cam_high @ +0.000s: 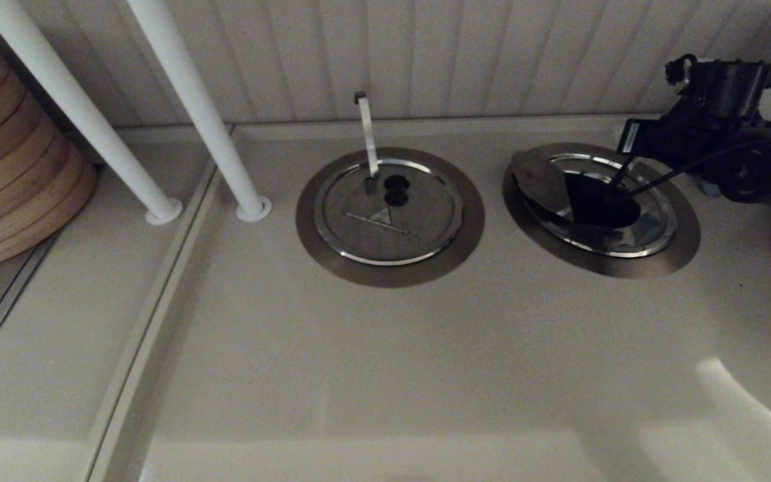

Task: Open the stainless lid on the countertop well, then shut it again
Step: Stir with a spoon

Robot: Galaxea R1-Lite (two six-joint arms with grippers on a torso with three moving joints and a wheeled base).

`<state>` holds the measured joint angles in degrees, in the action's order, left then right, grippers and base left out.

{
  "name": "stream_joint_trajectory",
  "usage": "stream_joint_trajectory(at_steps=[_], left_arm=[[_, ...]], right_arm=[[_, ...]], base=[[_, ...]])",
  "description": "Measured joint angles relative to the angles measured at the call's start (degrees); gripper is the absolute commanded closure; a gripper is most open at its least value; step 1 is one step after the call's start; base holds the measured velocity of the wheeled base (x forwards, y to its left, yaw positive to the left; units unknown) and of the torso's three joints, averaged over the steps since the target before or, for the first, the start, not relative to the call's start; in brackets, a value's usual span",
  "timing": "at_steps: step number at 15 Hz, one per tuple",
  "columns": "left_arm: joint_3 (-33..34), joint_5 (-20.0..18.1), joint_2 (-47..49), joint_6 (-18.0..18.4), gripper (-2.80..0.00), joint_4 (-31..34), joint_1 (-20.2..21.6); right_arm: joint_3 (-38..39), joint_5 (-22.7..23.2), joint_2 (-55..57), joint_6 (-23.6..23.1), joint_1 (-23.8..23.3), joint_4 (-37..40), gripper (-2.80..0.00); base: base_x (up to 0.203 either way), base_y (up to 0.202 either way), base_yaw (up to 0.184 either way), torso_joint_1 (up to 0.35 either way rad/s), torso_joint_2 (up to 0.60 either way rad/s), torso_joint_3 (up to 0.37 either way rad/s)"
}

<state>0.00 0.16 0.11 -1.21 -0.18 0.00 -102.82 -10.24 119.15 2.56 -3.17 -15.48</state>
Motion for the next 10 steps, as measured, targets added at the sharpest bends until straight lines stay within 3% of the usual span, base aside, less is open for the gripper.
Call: stream_joint_trajectory(at_steps=[7,10], left_arm=[[0.0,0.0,0.0,0.0,0.00,0.0,0.0],[0.0,0.0,0.0,0.0,0.00,0.0,0.0]], right_arm=[[1.5,-0.9,-2.9,-0.7,0.1,0.0,-2.80],[4.6,-1.0,-5.3,-4.5,0.3,0.2,-2.80]], base=[[0.000,0.000,0.000,0.000,0.00,0.000],[0.000,0.000,0.000,0.000,0.00,0.000]])
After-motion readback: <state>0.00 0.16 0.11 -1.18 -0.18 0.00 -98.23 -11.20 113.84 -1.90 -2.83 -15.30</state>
